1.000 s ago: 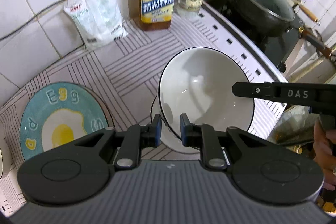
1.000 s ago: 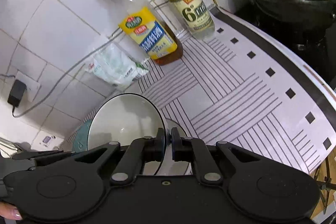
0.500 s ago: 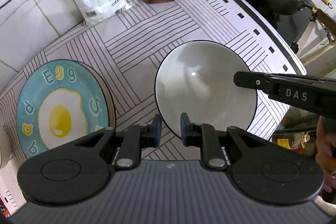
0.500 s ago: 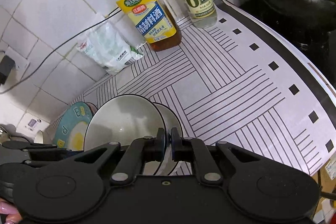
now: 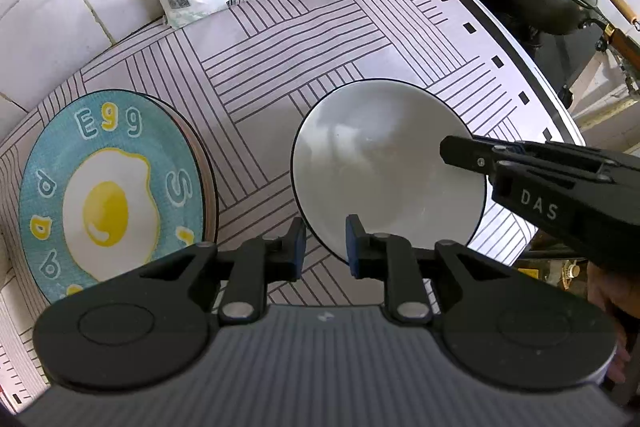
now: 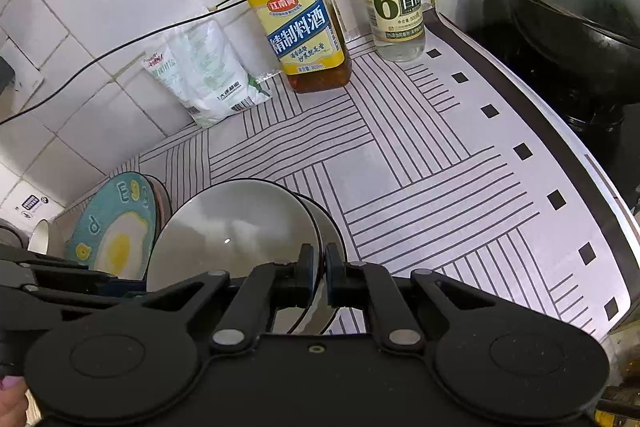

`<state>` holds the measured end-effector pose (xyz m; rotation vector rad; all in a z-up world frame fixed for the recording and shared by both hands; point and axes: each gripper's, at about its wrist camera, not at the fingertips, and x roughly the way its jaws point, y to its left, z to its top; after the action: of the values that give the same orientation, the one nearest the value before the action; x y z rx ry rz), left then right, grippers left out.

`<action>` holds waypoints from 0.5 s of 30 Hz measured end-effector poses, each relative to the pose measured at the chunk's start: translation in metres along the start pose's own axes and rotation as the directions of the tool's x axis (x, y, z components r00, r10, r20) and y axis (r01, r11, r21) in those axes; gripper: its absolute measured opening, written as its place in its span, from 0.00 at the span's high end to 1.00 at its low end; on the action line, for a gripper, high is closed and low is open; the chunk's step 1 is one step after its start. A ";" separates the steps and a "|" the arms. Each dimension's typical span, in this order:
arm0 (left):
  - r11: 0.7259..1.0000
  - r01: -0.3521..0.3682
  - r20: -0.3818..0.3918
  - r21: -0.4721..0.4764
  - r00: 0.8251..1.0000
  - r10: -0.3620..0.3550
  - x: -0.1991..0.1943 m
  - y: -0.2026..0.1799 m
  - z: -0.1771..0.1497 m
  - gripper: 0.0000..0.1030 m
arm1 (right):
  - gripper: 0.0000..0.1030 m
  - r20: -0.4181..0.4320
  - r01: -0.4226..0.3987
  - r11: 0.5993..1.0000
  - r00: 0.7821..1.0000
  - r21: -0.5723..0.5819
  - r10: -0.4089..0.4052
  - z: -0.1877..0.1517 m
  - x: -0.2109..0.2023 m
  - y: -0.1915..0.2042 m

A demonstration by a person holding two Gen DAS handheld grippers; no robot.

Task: Organize plates and bowls
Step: 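Lower the bowl into the first bowl and open the left gripper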

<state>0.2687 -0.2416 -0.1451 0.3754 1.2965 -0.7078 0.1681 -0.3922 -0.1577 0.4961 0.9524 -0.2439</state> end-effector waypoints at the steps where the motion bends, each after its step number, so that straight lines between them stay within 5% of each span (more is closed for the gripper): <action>1: 1.000 0.005 0.002 0.001 1.000 -0.005 0.000 0.000 0.000 0.80 | 0.87 -0.002 0.002 1.000 1.000 0.008 -0.002 -0.001 0.001 0.000; 5: 1.000 0.008 0.018 0.014 1.000 -0.009 -0.004 -0.004 0.000 0.80 | 0.77 0.031 0.043 0.999 0.999 -0.003 -0.043 -0.005 0.001 0.002; 15: 0.999 -0.001 0.056 0.044 0.998 -0.002 -0.026 -0.015 -0.009 0.75 | 0.77 0.069 0.046 0.999 0.997 -0.027 -0.044 -0.008 -0.010 0.006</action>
<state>0.2497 -0.2405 -0.1201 0.3884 1.2302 -0.7432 0.1595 -0.3833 -0.1519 0.4381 0.9001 -0.2863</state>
